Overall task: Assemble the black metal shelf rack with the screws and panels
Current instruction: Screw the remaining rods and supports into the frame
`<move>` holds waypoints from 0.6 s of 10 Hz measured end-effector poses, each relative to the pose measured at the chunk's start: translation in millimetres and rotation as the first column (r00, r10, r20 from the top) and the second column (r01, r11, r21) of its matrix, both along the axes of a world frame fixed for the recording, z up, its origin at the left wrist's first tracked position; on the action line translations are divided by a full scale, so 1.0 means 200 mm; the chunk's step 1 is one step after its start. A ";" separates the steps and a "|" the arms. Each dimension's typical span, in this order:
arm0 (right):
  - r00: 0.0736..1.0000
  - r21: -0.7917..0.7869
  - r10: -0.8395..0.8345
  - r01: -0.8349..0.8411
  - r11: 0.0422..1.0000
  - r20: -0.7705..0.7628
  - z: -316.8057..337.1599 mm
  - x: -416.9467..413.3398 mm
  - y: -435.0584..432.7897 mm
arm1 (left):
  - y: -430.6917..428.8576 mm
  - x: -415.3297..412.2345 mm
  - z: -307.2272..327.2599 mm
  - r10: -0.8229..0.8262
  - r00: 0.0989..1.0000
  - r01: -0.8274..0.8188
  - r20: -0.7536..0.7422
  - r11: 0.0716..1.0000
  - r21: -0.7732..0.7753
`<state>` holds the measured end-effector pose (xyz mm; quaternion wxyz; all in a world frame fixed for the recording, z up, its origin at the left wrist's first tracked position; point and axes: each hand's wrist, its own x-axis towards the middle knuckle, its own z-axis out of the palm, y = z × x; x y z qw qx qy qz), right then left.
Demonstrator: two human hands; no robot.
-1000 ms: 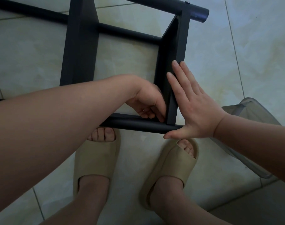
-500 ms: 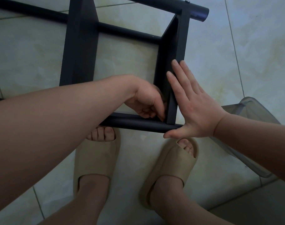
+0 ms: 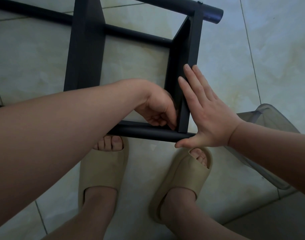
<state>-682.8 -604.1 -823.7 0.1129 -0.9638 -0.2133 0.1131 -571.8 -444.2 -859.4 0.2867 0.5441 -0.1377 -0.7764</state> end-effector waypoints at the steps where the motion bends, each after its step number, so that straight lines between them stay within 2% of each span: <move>1: 1.000 -0.001 0.000 0.000 1.000 -0.001 0.00 0.00 0.00 | 0.00 0.00 0.00 0.020 1.000 -0.020 -0.007 1.000 -0.006; 4: 1.000 0.009 -0.004 0.004 1.000 -0.002 -0.01 0.00 0.00 | 0.02 -0.01 0.00 0.050 0.998 -0.051 -0.044 0.998 -0.020; 6: 1.000 0.012 -0.005 0.005 1.000 0.000 -0.01 0.00 0.00 | 0.03 0.02 0.00 -0.044 0.999 0.044 -0.002 0.996 0.080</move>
